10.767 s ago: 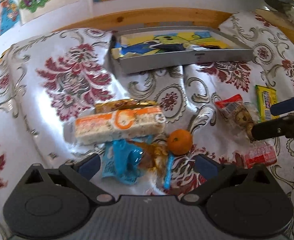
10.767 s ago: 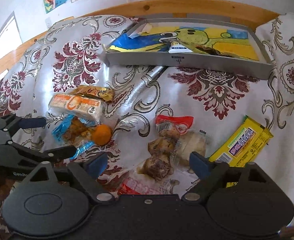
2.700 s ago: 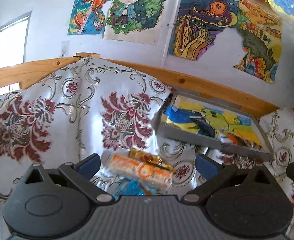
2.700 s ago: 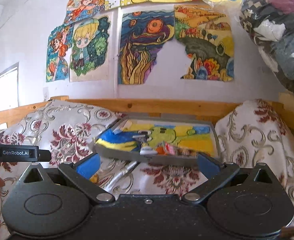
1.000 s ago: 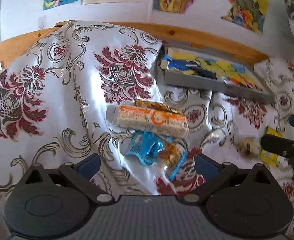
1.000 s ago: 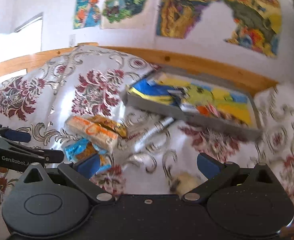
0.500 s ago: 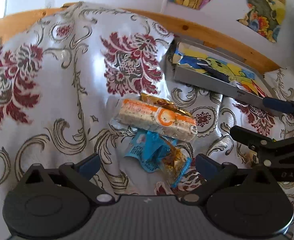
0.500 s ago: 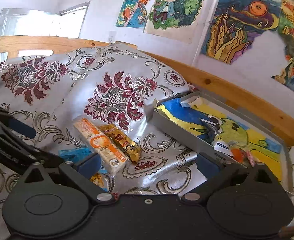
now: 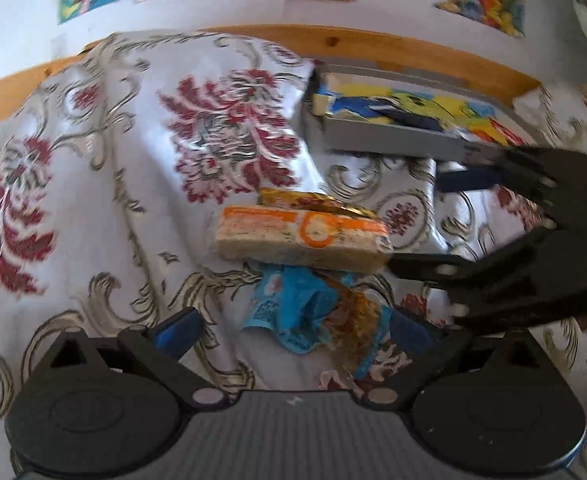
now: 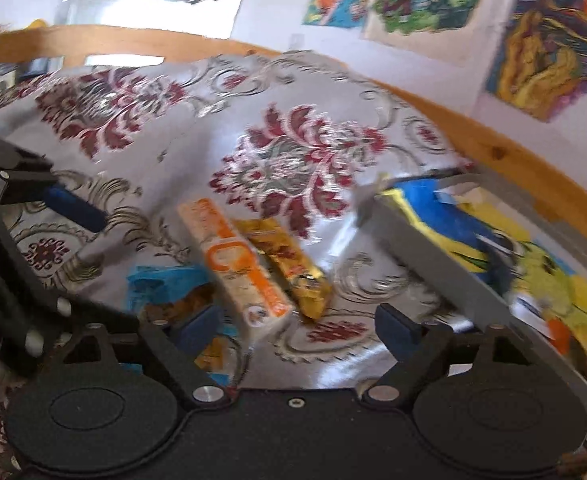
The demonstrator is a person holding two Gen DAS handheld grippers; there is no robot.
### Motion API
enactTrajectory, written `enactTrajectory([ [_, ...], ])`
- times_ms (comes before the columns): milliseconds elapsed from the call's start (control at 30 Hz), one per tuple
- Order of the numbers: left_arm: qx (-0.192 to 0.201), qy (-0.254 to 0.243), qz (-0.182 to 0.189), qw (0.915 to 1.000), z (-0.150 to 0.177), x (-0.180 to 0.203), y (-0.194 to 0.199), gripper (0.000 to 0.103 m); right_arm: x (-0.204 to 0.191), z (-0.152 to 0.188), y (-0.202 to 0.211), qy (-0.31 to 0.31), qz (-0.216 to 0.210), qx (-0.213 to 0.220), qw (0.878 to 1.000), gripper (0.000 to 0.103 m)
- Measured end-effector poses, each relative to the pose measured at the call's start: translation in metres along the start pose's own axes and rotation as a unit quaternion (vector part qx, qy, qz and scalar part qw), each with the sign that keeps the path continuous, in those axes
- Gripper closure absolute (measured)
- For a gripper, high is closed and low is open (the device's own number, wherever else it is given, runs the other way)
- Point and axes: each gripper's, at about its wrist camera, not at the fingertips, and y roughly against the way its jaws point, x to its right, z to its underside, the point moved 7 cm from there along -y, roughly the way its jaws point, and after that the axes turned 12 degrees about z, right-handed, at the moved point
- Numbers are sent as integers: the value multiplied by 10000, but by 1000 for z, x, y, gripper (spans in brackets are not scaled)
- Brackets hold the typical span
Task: Organize snacks
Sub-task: 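Grasp the orange-printed biscuit bar with the right tool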
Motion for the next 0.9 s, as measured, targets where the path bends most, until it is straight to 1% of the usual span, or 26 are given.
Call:
enactTrajectory([
  [67, -42, -183, -36, 9998, 2, 5, -2, 1, -7, -1, -8, 63, -161, -30, 9998, 26],
  [167, -113, -411, -133, 9990, 5, 9, -6, 1, -11, -1, -19, 136, -185, -70, 9997, 30],
  [333, -108, -468, -73, 9988, 7, 13, -7, 1, -9, -1, -31, 7, -348, -97, 9993, 36],
  [433, -135, -506, -43, 9986, 8, 15, -8, 1, -13, 0, -36, -43, -561, -167, 9983, 45],
  [533, -143, -633, -30, 9979, 9, 19, -7, 1, -18, 1, -37, 28, -648, -196, 9977, 53],
  [633, -134, -784, -25, 9968, 9, 25, -7, 1, -17, 1, -35, -16, -642, -256, 9976, 57],
  [767, -84, -938, 49, 9955, 10, 32, -5, 1, -10, 2, -27, -187, -511, -437, 9976, 59],
  [900, -27, -1058, 153, 9943, 9, 40, -2, 1, 0, 4, -6, -288, -246, -599, 9975, 60],
])
